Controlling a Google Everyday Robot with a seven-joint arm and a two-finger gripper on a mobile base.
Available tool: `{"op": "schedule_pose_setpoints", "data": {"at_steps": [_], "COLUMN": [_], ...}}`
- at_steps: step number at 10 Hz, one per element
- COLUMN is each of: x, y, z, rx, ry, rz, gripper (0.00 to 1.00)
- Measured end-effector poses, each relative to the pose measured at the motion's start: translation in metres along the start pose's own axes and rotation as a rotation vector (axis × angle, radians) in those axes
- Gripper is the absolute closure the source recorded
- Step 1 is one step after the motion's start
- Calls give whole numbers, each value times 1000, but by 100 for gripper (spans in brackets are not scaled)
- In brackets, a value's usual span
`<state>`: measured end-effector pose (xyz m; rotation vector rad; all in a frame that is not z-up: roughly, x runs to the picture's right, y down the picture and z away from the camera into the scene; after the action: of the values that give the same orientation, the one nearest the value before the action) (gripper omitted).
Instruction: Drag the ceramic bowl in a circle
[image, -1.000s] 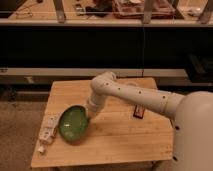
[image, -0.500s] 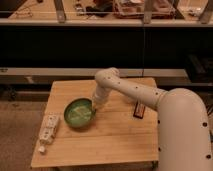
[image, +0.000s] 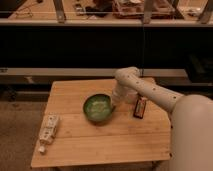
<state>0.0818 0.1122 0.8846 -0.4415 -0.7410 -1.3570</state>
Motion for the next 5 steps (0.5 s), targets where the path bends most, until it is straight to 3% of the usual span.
{"op": "schedule_pose_setpoints", "data": {"at_steps": [2, 5], "x": [-14, -46], "y": [29, 51], "z": [-9, -28], "rx": [-15, -13], "ry": [1, 0], "rz": [-51, -162], "gripper": [100, 100]}}
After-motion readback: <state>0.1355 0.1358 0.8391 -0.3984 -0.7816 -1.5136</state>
